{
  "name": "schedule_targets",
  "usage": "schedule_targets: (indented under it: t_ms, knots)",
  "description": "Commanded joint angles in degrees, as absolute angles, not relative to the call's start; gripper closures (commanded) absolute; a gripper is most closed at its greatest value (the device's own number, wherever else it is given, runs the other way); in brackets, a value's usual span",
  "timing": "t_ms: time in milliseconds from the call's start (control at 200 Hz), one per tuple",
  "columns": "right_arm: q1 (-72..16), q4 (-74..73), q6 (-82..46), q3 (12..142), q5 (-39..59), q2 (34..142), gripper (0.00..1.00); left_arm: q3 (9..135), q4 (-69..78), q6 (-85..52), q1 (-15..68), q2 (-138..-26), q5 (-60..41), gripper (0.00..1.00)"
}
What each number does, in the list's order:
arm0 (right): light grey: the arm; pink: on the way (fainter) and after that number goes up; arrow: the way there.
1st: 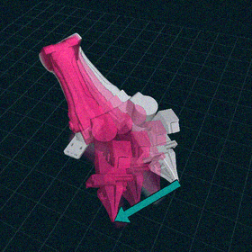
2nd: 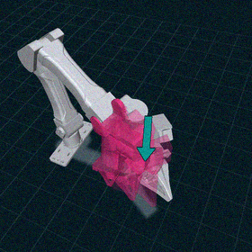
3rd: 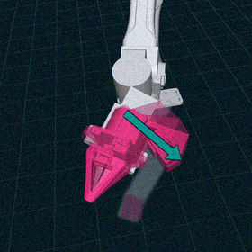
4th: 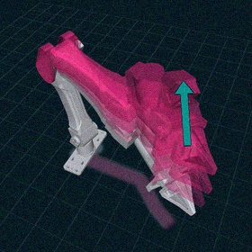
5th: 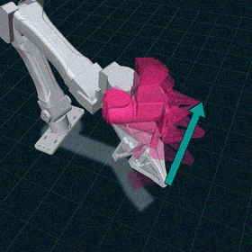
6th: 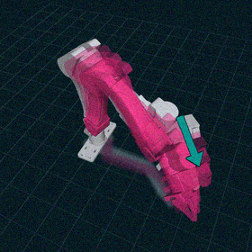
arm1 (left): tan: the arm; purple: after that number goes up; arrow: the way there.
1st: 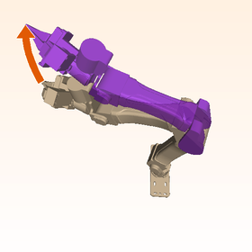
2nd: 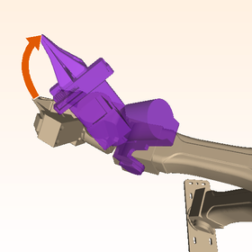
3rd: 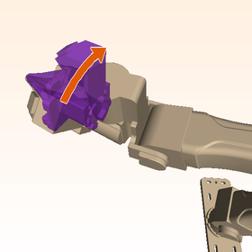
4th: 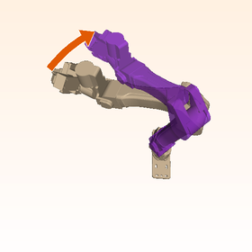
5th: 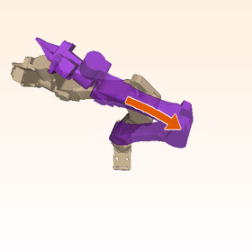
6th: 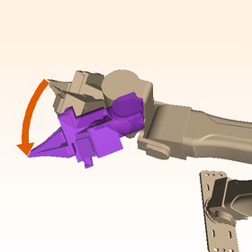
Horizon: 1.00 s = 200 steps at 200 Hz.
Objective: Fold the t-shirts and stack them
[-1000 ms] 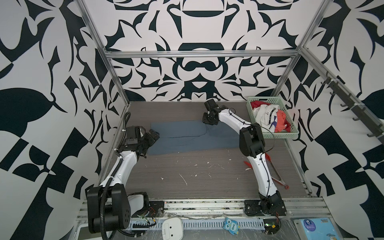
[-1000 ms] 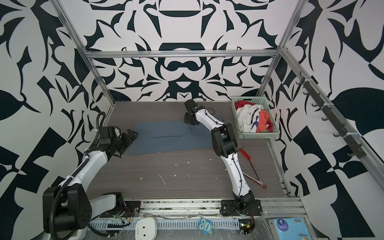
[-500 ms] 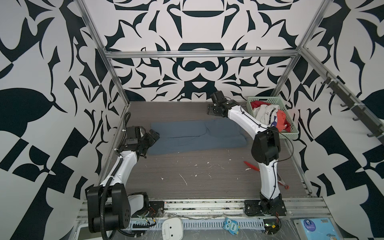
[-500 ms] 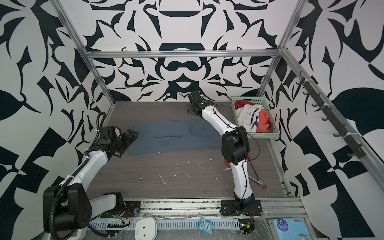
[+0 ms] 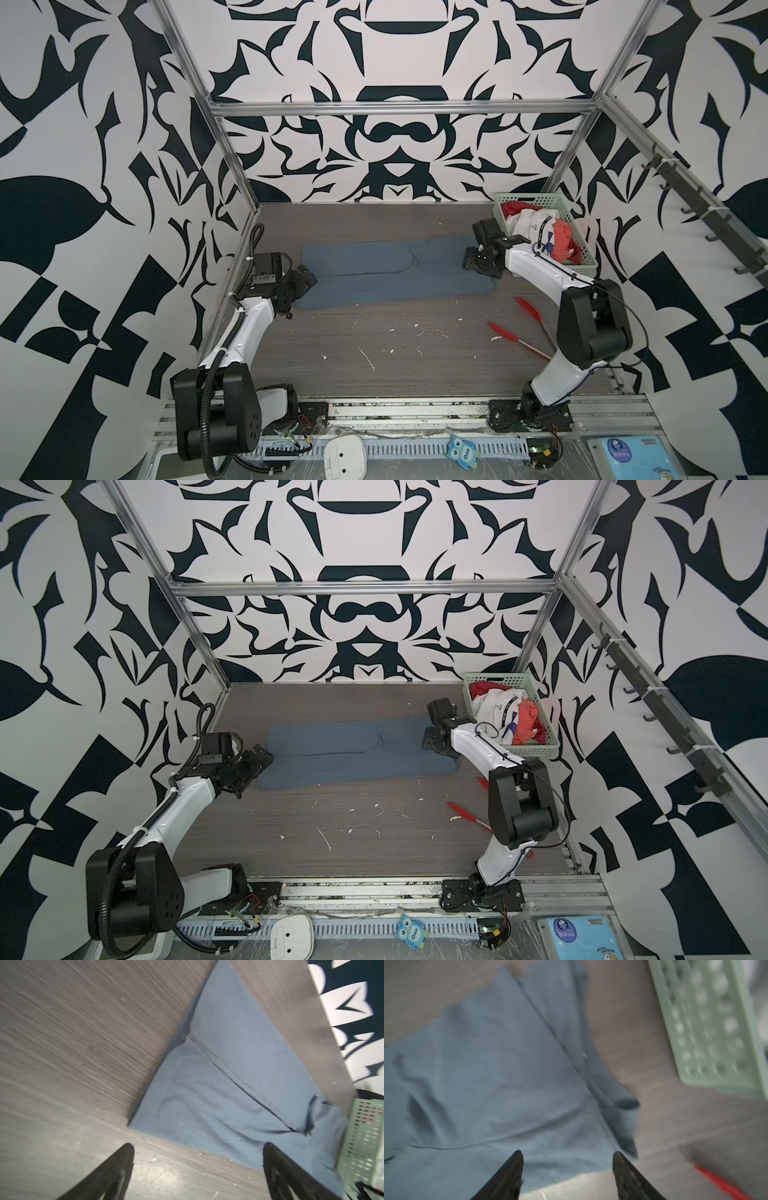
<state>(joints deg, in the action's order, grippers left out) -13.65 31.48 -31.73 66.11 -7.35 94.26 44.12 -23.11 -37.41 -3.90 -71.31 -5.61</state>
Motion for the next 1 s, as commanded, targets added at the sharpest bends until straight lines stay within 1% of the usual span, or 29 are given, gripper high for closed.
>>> schedule_targets:
  t_ms: [0,130,210,285,375,505,685,835,995]
  knots:
    - [-13.3,27.2,-33.4,63.1,-5.2,89.0,0.28,45.9,-27.3,-36.4,-4.4,-74.2,-1.8,0.01]
    - [-11.8,28.7,-33.8,63.2,-3.6,87.8,0.28,47.0,-25.0,-38.4,-4.4,-78.5,-1.5,0.01]
    - [-11.9,28.5,-37.8,62.6,-1.0,86.8,0.30,50.6,-23.4,-37.6,-4.3,-81.4,-1.7,0.00]
    - [-13.6,23.6,-42.4,60.0,3.3,85.5,0.33,55.4,-21.2,-36.4,-4.3,-85.2,-6.7,0.00]
    - [-16.7,18.5,-46.9,57.7,1.3,85.8,0.33,61.8,-20.6,-35.8,-3.8,-90.7,-11.6,0.00]
    - [-17.4,14.4,-52.1,57.5,-0.4,90.9,0.32,68.6,-18.4,-36.6,-2.7,-98.2,-14.8,0.01]
    - [-17.7,11.2,-54.0,61.7,-3.0,98.3,0.32,75.7,-16.4,-38.6,-1.4,-107.9,-18.2,0.00]
    - [-17.8,15.8,-55.0,67.7,-6.8,104.9,0.32,74.6,-15.3,-38.9,-0.7,-110.6,-16.3,0.00]
    - [-17.5,21.5,-54.4,74.8,-9.2,111.8,0.31,69.3,-16.3,-39.9,-0.8,-110.2,-10.3,0.01]
